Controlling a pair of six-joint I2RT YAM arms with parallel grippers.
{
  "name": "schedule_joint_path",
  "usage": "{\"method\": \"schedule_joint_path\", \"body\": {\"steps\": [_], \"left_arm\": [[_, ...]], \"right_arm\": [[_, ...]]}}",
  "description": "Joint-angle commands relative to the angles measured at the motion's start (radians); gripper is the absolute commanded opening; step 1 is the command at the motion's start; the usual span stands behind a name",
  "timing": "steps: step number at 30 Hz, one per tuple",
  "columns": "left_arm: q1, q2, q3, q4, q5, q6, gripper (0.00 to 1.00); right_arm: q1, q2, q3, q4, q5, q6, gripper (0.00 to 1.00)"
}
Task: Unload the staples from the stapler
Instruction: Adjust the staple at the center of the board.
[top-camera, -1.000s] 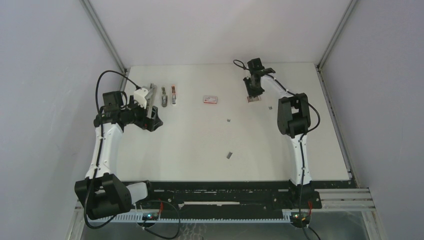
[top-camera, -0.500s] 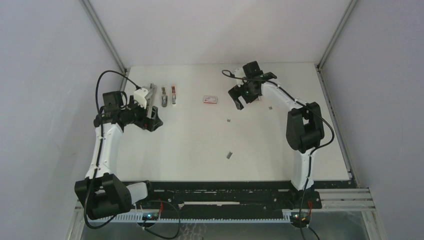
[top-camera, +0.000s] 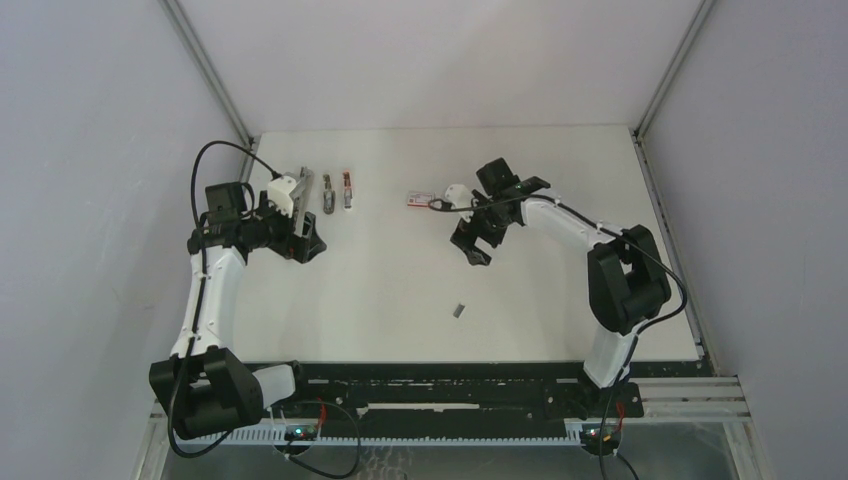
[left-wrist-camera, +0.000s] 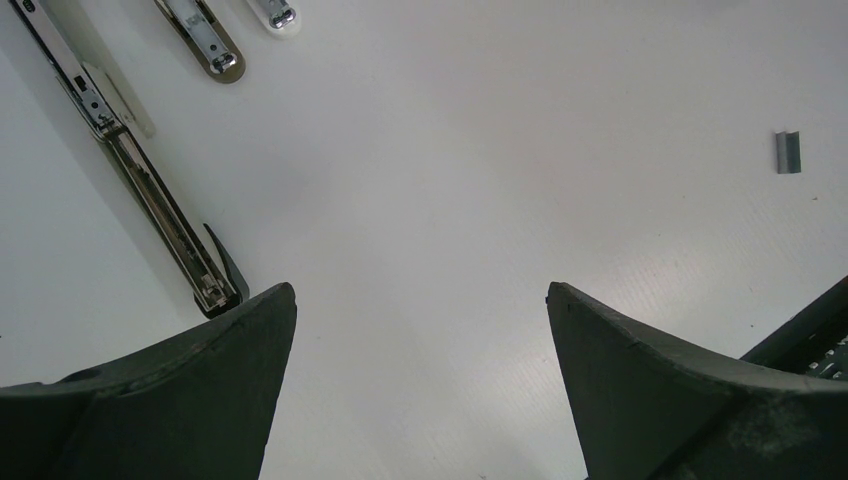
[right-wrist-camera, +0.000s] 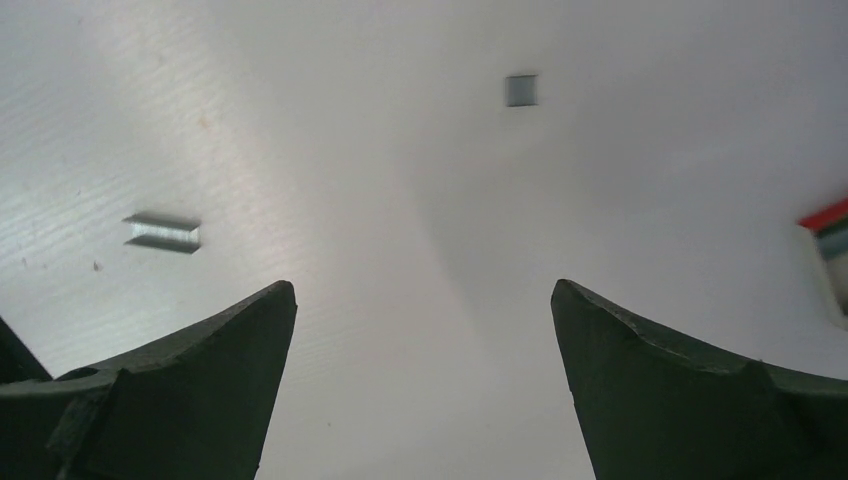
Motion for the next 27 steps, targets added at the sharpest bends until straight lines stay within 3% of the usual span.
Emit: {"method": "schedule_joint_path", "body": {"steps": [1, 12, 27], "left_arm": [[0.011, -0.016, -0.034, 0.003, 0.042, 0.014, 1.0], [0.009, -0.009, -0.035, 0.008, 0.045, 0.014, 1.0], [0.01, -0.003, -0.037, 0.009, 0.038, 0.014, 1.0]], "right_arm": [[0.092, -0.032, -0.084, -0.054, -0.023, -0.167, 1.0], [0.185, -0.086, -0.222, 0.015, 0.024, -0.208, 1.0], [0.265, -0.014, -0.232, 0.059, 0.108, -0.19, 1.0]]}}
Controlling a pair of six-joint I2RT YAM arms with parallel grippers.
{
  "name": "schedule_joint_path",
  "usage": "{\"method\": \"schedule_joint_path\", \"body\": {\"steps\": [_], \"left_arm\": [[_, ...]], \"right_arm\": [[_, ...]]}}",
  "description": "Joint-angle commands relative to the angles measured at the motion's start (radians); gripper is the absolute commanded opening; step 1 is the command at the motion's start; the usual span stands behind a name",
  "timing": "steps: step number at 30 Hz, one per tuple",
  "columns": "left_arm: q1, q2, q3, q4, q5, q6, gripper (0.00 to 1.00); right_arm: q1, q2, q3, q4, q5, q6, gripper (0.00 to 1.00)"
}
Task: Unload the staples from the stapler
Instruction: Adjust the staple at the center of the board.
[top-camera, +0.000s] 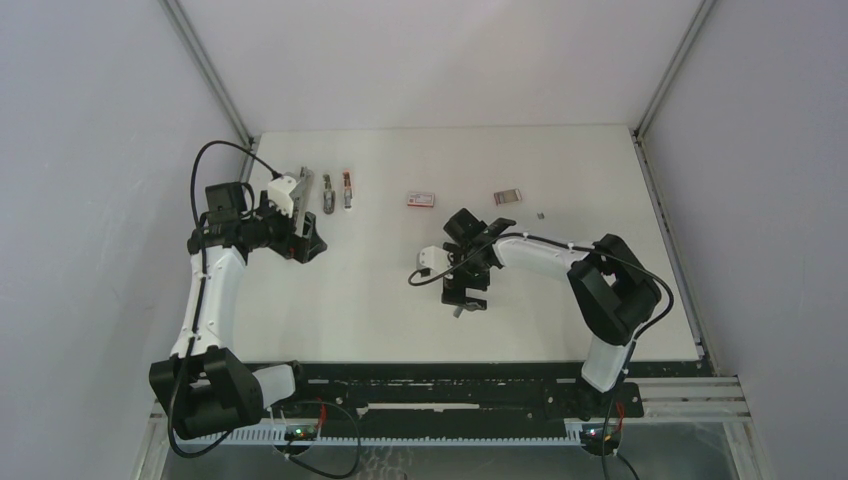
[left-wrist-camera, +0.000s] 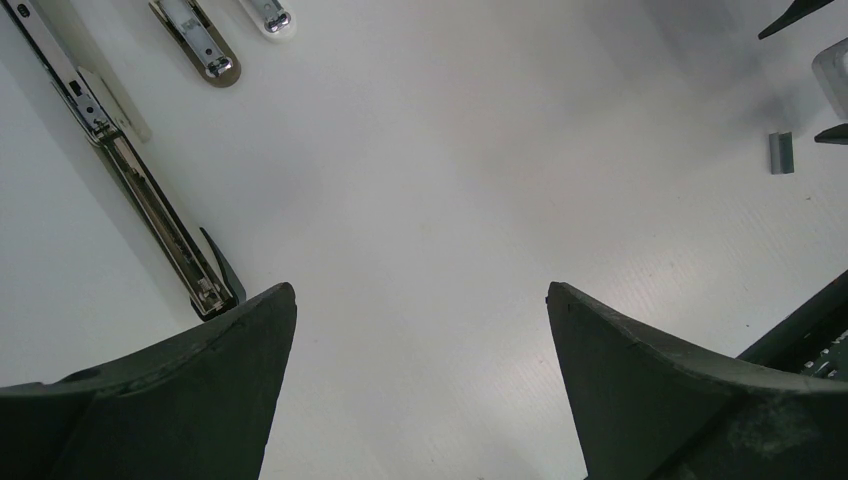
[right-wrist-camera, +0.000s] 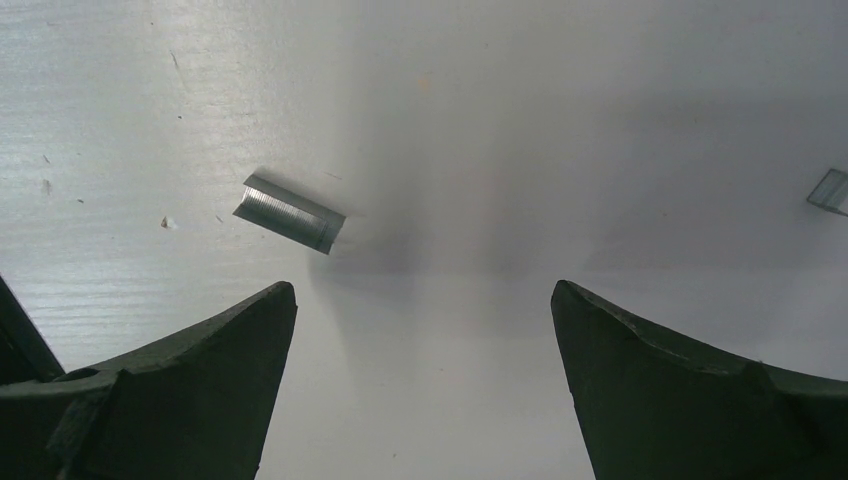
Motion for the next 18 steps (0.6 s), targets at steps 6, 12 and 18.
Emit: {"method": "schedule_joint_path", "body": {"steps": [6, 12, 18], "left_arm": [[0.009, -0.008, -0.037, 0.009, 0.025, 0.014, 1.0], [0.01, -0.01, -0.04, 0.009, 0.025, 0.015, 1.0], [0.01, -0.012, -0.039, 0.009, 0.029, 0.016, 1.0]], "right_arm": [[0.05, 0.035, 0.001, 0.042, 0.054, 0.005, 1.0], [0.068, 0.064, 0.001, 0.091, 0.101, 0.036, 1.0], [0.075, 0.09, 0.002, 0.193, 0.169, 0.078, 1.0]]}}
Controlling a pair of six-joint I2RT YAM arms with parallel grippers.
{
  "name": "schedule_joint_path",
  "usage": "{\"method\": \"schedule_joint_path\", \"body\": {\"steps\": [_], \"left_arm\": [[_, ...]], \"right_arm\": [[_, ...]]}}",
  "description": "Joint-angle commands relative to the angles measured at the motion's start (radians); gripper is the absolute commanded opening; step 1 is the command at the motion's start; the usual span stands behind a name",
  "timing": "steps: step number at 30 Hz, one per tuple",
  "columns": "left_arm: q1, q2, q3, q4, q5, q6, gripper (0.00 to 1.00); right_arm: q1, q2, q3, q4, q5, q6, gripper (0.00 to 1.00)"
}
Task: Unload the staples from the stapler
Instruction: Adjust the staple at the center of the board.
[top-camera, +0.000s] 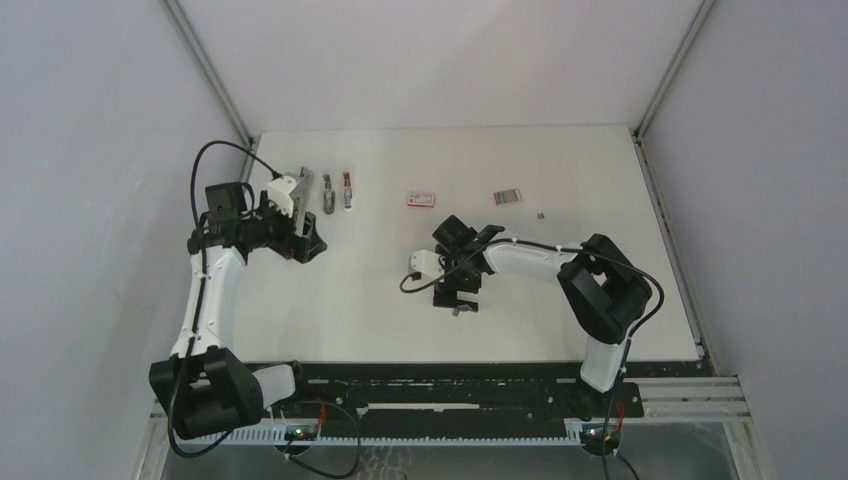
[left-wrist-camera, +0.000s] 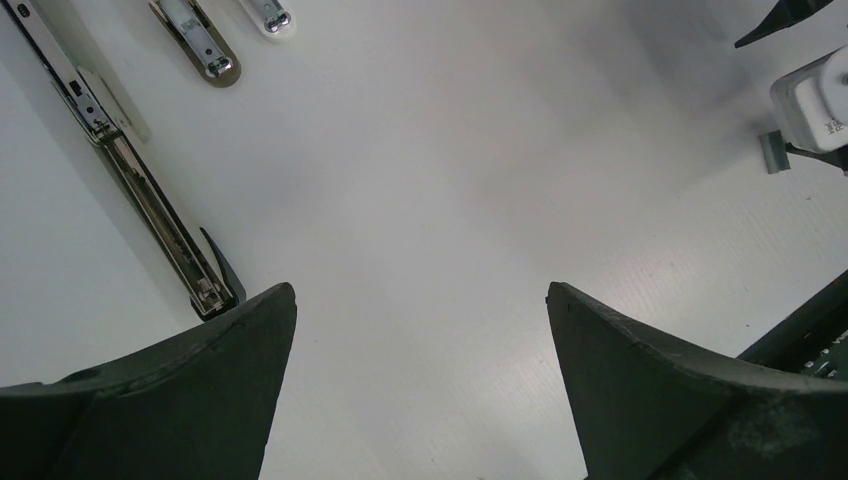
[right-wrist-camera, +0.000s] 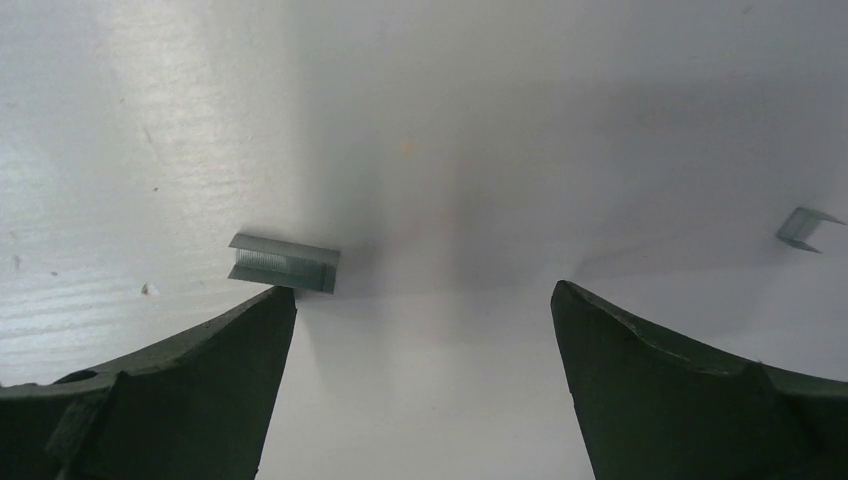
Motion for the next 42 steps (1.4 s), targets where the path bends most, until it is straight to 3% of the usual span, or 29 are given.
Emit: {"method": "schedule_joint_path", "body": {"steps": [1, 5, 11, 20, 26, 30, 33, 42], "left_arm": [[0.01, -0.014, -0.038, 0.009, 0.029, 0.015, 1.0], [0.009, -0.02, -0.04, 0.009, 0.029, 0.017, 1.0], [0.009, -0.023, -0.04, 0.009, 0.032, 0.018, 1.0], [0.009, -0.039, -0.042, 0.011, 0.037, 0.017, 1.0], [0.01, -0.028, -0.04, 0.013, 0.045, 0.012, 1.0], [0.009, -0.016, -0.039, 0.018, 0.052, 0.006, 1.0], [0.009, -0.008, -0.04, 0.02, 0.053, 0.006, 1.0], [0.009, 0.0, -0.03, 0.024, 0.061, -0.012, 1.0]], "right_arm": [[0.015, 0.052, 0.002, 0.151, 0.115, 0.034, 1.0], [0.03, 0.075, 0.007, 0.226, 0.164, 0.045, 1.0], [0.044, 0.115, 0.099, 0.21, 0.125, 0.117, 1.0], [-0.01, -0.012, 0.169, 0.279, 0.346, 0.283, 1.0], [-0.127, -0.029, 0.3, 0.057, 0.144, 0.464, 1.0], [-0.185, -0.019, 0.295, 0.002, 0.009, 0.576, 0.99], [-0.22, -0.017, 0.273, -0.018, -0.095, 0.651, 0.91], [-0.14, -0.082, 0.133, 0.023, -0.064, 0.744, 0.77]]}}
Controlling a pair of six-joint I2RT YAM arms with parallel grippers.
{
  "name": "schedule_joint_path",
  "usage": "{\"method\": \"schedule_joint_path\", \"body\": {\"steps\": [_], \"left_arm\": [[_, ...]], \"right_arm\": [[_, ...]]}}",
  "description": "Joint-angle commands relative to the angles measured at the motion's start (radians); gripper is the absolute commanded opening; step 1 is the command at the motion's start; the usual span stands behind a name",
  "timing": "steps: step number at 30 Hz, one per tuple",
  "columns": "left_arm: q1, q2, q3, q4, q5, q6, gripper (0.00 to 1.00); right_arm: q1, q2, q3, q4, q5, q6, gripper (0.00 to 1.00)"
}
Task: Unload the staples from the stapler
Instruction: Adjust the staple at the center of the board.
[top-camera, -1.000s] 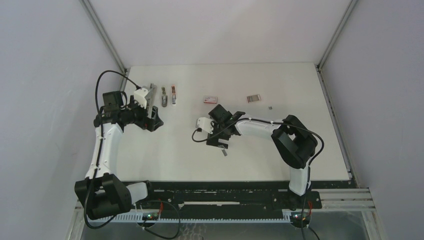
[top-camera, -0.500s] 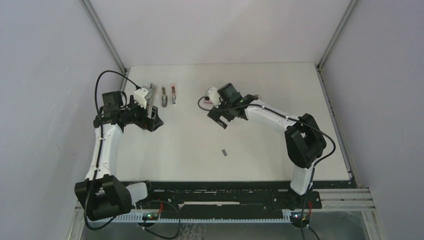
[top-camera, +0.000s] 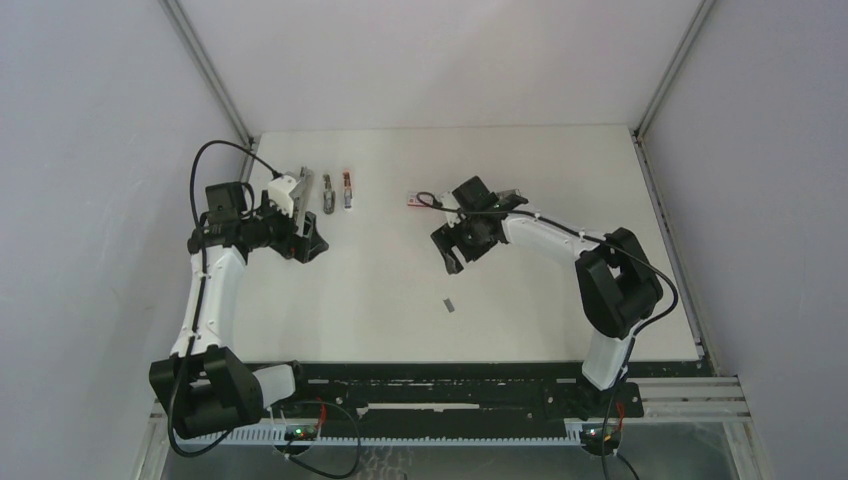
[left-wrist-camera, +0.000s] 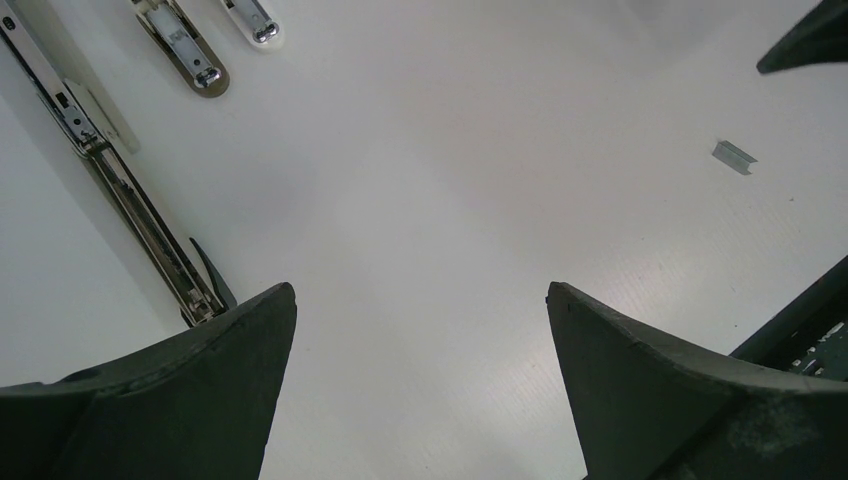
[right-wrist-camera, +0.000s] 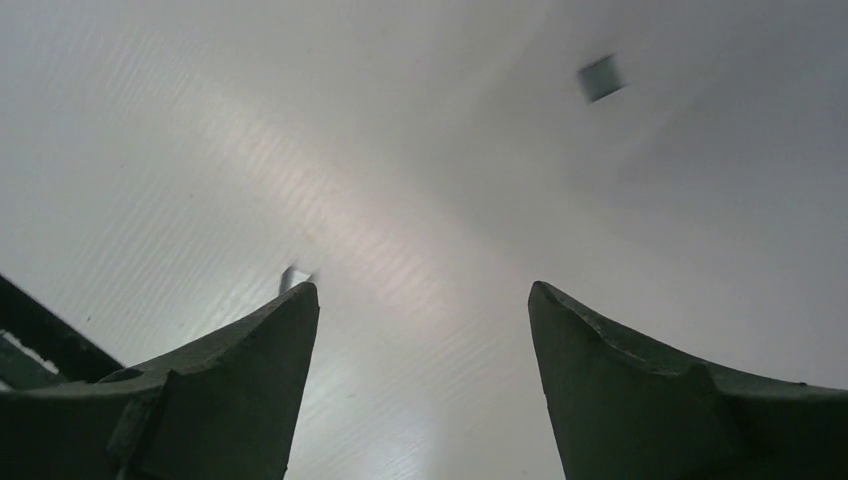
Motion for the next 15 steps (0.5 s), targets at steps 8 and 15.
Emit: {"method": "schedule_joint_path", "body": {"steps": [8, 15], "left_arm": [[0.01, -0.008, -0.028, 0.021, 0.031, -0.016, 1.0], [0.01, -0.026, -0.028, 0.022, 0.023, -0.019, 1.0]], "right_arm": [[0.092, -0.095, -0.126, 0.064, -0.12, 0.087, 0.58], [0.097, -0.079, -0.161, 0.091, -0.119, 0.097, 0.35]]}}
